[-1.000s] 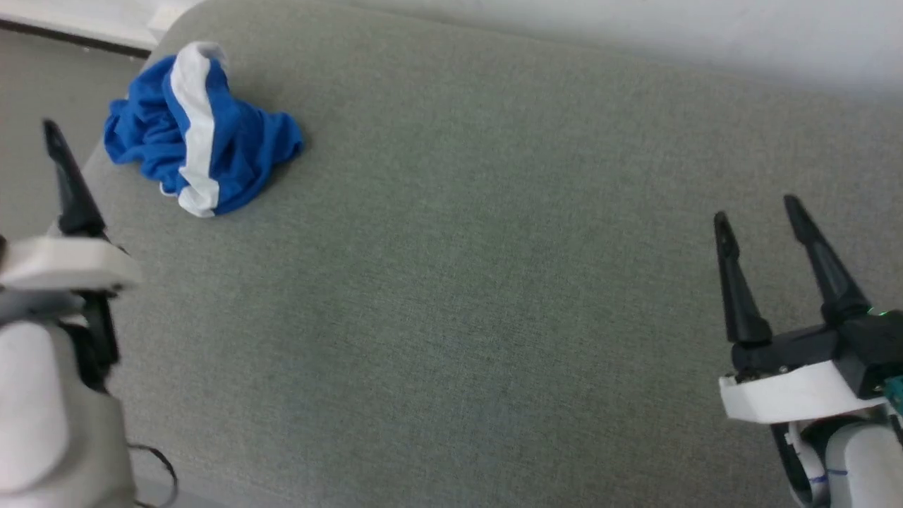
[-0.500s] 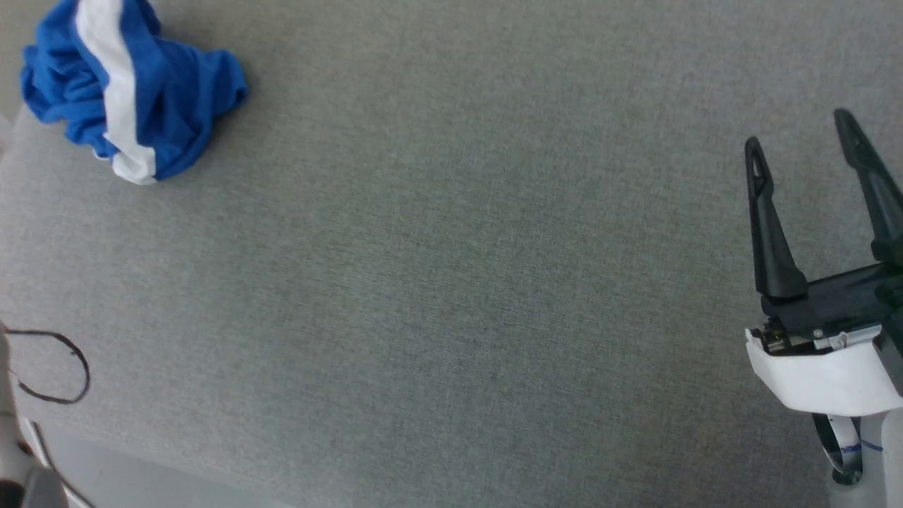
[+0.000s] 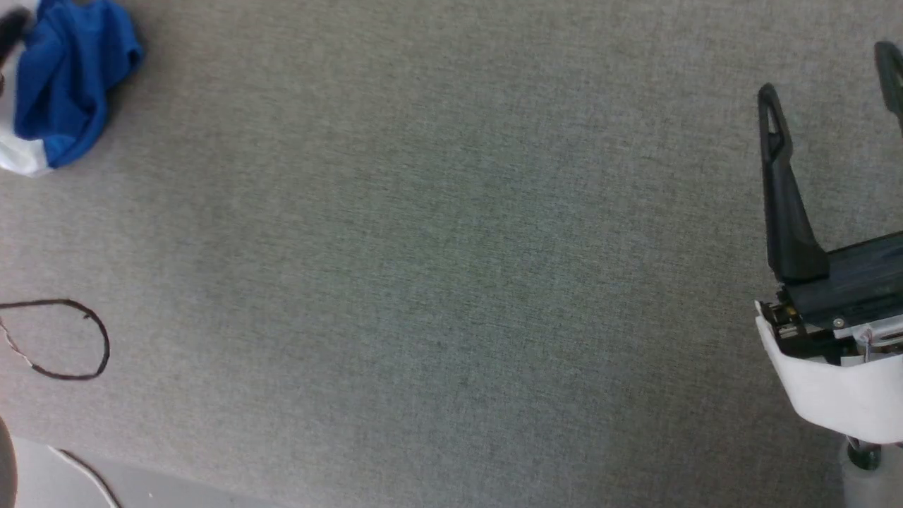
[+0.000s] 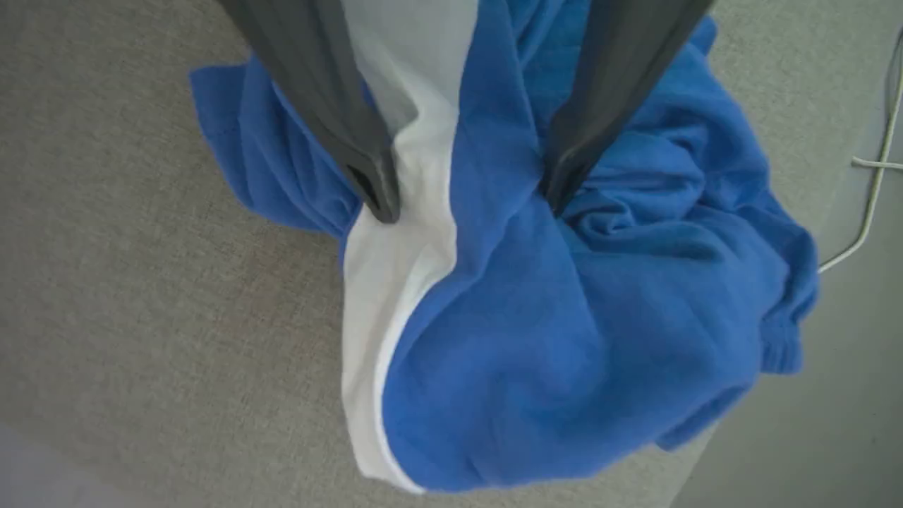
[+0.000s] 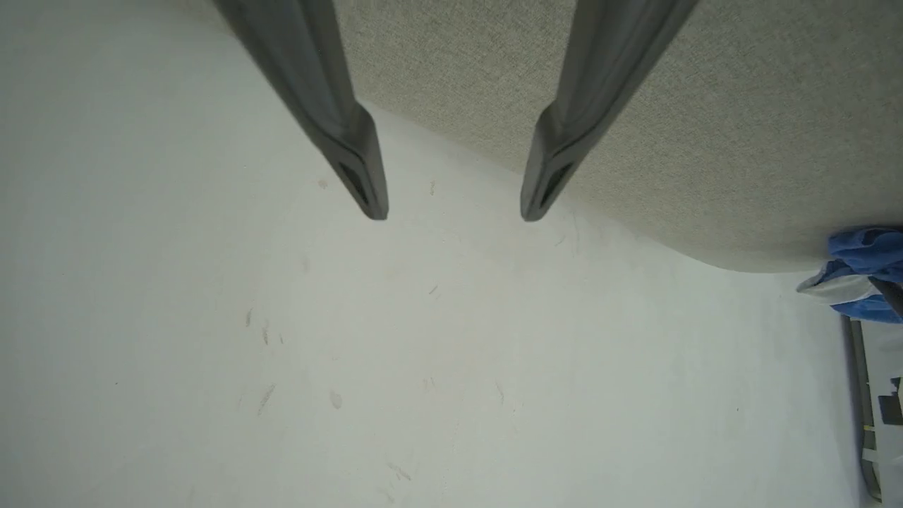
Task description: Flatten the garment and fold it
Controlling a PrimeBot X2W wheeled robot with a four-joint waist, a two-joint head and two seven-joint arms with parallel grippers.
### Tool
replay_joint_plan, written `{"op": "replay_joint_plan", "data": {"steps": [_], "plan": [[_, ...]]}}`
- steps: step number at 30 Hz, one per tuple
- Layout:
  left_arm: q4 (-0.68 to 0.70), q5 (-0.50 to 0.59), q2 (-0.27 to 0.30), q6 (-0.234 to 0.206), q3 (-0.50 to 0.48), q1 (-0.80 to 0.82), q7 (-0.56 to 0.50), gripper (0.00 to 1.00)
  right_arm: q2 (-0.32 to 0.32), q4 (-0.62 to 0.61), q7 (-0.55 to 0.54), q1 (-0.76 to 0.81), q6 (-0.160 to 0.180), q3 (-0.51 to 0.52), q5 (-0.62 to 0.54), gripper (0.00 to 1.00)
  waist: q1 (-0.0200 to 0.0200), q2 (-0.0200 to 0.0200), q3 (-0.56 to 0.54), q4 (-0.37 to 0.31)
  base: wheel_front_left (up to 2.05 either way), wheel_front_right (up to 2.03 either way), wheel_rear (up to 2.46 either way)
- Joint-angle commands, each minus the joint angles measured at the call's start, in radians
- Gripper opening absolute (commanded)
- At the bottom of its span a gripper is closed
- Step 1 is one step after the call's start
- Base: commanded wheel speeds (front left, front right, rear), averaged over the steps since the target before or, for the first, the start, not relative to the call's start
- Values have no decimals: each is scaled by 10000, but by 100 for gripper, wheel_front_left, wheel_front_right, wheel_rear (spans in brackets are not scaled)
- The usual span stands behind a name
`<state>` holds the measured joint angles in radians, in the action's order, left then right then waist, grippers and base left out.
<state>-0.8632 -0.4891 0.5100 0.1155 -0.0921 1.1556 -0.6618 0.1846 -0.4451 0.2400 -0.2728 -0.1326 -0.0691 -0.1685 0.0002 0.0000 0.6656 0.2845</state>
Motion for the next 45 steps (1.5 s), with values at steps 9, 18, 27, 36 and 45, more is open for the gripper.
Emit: {"op": "replay_joint_plan", "data": {"steps": [9,18,27,36,45], "plan": [[-598,-1235,808,150,1217,-416,-1539,100,61,-385,218,-498,19,-151,-263,100,-2,0,815,-309,0,0,0],[78,-1332,1356,151,2011,-229,-367,0,-349,7,218,-212,19,104,-135,100,-2,0,-461,-286,0,0,0],[1841,-1654,1762,151,3789,409,693,0,-883,425,218,335,19,313,117,100,-2,0,-2189,-486,0,0,0],[4651,-2151,1683,151,6581,1021,858,0,-1239,705,218,1105,19,563,150,100,-2,0,-3519,-1182,0,0,0],[6673,-2908,848,151,8935,983,1104,0,-1338,935,218,1392,19,733,499,100,-2,0,-3955,-2720,0,0,0]]}}
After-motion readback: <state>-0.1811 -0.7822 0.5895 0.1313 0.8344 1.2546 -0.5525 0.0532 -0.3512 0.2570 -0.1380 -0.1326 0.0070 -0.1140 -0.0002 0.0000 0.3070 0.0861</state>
